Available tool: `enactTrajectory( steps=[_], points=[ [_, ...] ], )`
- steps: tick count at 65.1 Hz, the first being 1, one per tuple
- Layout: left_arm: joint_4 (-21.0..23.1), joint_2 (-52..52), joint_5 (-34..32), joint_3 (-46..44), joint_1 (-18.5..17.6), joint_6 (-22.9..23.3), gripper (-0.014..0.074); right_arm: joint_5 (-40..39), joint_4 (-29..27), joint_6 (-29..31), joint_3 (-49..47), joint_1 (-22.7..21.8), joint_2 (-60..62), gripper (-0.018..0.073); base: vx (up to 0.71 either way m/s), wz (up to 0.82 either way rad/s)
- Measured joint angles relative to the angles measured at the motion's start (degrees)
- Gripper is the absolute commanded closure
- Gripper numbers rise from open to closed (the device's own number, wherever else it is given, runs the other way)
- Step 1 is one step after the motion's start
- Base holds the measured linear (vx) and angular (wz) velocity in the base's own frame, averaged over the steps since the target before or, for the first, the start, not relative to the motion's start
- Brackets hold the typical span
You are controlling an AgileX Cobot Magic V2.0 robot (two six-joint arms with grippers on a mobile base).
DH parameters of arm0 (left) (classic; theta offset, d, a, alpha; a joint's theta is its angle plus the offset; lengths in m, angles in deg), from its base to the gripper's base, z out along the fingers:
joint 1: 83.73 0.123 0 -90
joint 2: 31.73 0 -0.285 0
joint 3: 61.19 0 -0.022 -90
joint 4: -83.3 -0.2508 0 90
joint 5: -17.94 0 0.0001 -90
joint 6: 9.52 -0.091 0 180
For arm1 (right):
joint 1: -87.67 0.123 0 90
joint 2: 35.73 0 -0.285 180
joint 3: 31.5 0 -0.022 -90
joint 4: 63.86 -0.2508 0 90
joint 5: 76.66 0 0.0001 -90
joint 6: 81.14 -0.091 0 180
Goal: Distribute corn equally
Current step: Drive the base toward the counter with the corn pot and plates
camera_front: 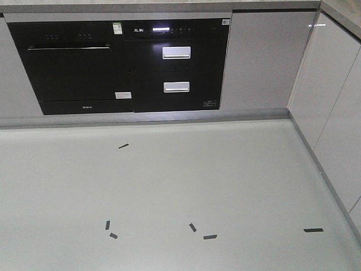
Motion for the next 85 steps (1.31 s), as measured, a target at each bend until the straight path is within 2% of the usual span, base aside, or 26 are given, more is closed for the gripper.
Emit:
enactTrajectory(
  steps=[85],
  points=[
    [0.0, 0.0, 0.0, 0.0, 0.0, 0.0, 0.0603, 0.0, 0.0, 0.0, 0.0, 0.0, 0.0, 0.057, 0.0, 0.0]
  ],
)
